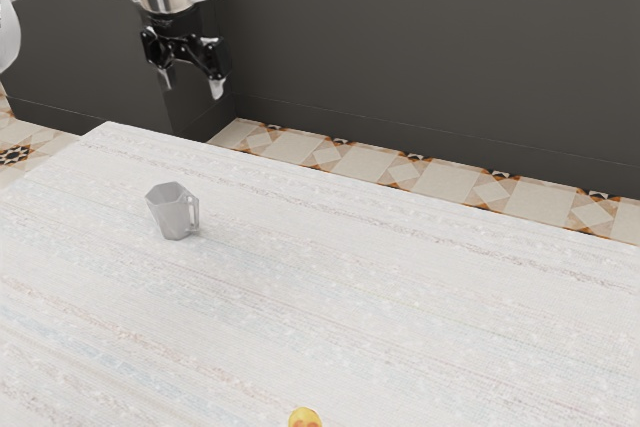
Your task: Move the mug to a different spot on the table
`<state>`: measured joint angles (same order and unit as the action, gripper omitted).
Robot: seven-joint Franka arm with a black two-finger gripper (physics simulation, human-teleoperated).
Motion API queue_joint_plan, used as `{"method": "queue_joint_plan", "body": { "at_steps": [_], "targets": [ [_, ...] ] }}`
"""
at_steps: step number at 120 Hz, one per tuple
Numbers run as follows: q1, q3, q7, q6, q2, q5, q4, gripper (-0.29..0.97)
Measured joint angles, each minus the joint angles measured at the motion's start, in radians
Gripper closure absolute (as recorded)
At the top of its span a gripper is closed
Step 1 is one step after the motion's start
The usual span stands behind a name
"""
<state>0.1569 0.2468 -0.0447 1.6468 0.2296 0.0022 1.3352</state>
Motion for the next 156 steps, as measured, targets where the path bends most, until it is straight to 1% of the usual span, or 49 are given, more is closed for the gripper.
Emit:
{"method": "queue_joint_plan", "body": {
  "at_steps": [28,36,42,48,64,83,100,123,156],
  "targets": [
    [0.011,0.004,-0.014,0.011,0.021,0.005,0.025,0.02],
    [0.008,0.007,-0.060,0.025,0.039,0.008,0.030,0.02],
    [0.004,0.008,-0.121,0.052,0.059,0.015,0.031,0.02],
    [0.002,0.008,-0.192,0.084,0.087,0.037,0.030,0.02],
    [0.000,0.009,-0.420,0.187,0.156,0.074,0.039,0.02],
    [0.000,0.010,-0.667,0.352,0.141,0.087,0.205,0.02],
    [-0.015,0.022,-0.859,0.459,0.164,0.091,0.268,0.02],
    [-0.021,0.032,-1.064,0.525,0.197,0.093,0.325,0.02],
    [-0.020,0.036,-1.275,0.551,0.203,0.097,0.407,0.02]
  ]
}}
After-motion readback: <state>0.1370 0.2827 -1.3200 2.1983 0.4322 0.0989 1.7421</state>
